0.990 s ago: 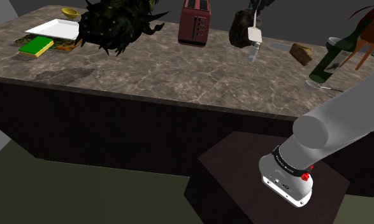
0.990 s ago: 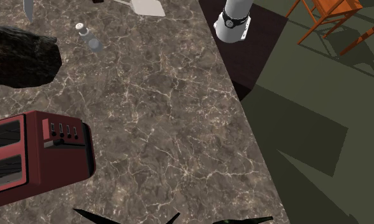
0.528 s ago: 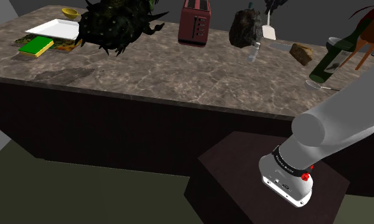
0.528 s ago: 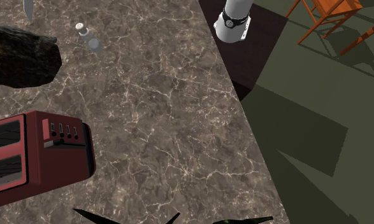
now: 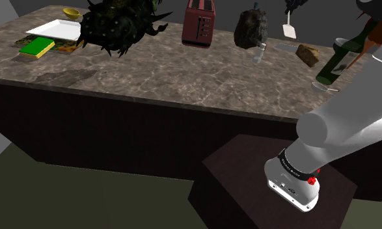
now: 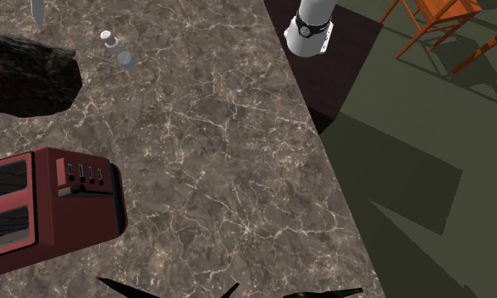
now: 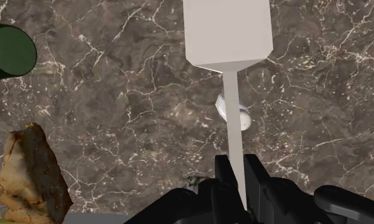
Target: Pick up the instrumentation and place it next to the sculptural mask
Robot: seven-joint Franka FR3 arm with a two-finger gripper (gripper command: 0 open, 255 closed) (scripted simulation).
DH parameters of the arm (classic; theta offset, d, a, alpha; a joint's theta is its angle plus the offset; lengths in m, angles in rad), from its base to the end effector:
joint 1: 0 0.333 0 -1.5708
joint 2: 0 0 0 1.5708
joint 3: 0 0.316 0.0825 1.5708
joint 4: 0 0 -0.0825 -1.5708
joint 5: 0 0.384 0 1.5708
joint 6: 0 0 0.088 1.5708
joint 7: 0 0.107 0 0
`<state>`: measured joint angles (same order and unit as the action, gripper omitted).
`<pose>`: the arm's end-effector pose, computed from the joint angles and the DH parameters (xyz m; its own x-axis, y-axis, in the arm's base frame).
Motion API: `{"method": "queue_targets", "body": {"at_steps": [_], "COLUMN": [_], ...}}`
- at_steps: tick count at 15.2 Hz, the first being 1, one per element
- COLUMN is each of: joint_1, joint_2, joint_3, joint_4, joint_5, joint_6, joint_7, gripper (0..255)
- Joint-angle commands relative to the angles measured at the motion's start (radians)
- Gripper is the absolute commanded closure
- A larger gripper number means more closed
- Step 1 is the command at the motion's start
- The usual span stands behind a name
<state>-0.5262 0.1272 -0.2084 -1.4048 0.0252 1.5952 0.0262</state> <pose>0.4501 -0.3911 0.6336 0.7246 -0.6861 0.0659 -0.6875 -0.7262 -0.0007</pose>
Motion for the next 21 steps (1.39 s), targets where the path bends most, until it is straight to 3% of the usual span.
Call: {"method": "queue_targets", "body": {"at_steps": [1, 6, 8, 21], "joint_1": [-0.031, -0.124, -0.184, -0.145], "joint_2": [0.052, 0.223, 0.334, 0.235], "joint_3": [-0.020, -0.055, -0.064, -0.062], "joint_4": [0.066, 0.303, 0.474, 0.140], "joint_5": [0.017, 0.074, 0.109, 0.082], "joint_6": [-0.015, -0.089, -0.150, 0.085], "joint_7": [-0.049, -0.156, -0.199, -0.200], "gripper": [255, 255, 255, 255]}}
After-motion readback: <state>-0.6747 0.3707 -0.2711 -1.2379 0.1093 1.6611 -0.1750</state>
